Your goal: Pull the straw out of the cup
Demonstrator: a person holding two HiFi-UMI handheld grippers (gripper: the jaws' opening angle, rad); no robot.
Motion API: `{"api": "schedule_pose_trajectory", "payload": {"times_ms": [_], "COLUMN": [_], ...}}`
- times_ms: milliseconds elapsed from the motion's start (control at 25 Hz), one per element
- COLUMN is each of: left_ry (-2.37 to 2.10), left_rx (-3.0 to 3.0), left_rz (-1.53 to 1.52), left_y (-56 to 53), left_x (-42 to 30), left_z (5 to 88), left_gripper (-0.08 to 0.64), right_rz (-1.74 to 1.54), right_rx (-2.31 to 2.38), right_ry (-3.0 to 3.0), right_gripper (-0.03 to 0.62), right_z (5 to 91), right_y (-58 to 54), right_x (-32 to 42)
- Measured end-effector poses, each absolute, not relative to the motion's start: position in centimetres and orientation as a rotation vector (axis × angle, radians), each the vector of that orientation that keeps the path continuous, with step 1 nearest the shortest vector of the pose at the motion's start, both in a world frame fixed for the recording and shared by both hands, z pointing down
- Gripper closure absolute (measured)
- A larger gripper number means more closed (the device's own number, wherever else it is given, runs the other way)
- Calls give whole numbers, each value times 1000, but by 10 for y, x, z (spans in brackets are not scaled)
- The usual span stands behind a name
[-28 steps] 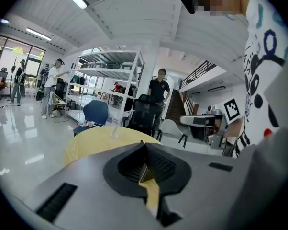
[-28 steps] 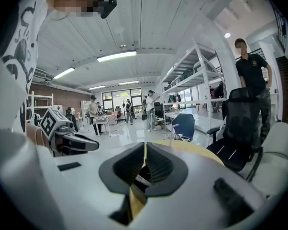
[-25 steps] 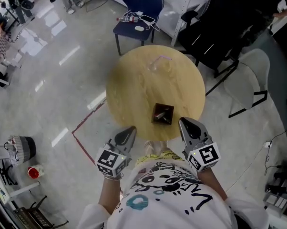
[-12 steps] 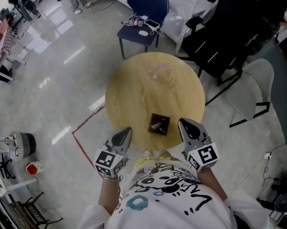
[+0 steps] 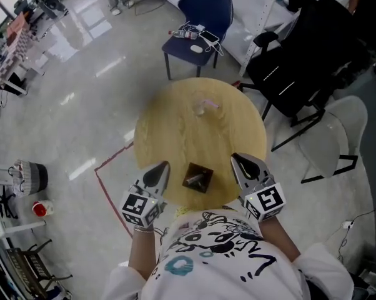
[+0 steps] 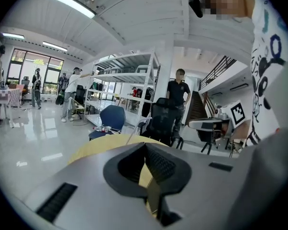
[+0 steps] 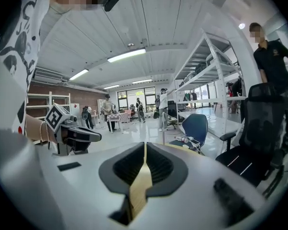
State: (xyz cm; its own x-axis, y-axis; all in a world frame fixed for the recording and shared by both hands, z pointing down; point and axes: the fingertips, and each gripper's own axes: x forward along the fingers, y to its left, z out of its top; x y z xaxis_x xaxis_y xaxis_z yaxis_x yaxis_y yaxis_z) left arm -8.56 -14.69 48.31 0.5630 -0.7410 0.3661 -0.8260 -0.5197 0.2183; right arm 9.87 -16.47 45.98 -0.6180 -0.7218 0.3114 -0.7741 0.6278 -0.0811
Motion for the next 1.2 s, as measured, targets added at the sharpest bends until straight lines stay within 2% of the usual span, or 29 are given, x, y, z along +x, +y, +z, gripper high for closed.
{"api": "schedule_pose_trajectory", "payload": {"times_ms": [400,760,1120,1200], "left_ry": [-1323,-1284,-1233,-1231], "left_rx": [2390,2409,2383,2368], "left_rz": [327,301,308,319], "left_y": [-154,-173,-193,-200], "left_x": [-84,-99,-102,-104], "left_z": [483,477,495,505], "left_gripper": [545,545,544,543], "right_rz": [394,327,459,461], "right_rx": [1134,1132,1289,1308], "right_ry": [-2649,-2678,-2557,-2530], "right_gripper": [563,563,561,532], "right_z": [479,467,514,525], "right_y": [-190,-228,-291,-300], "right_x": [79,34,33,35]}}
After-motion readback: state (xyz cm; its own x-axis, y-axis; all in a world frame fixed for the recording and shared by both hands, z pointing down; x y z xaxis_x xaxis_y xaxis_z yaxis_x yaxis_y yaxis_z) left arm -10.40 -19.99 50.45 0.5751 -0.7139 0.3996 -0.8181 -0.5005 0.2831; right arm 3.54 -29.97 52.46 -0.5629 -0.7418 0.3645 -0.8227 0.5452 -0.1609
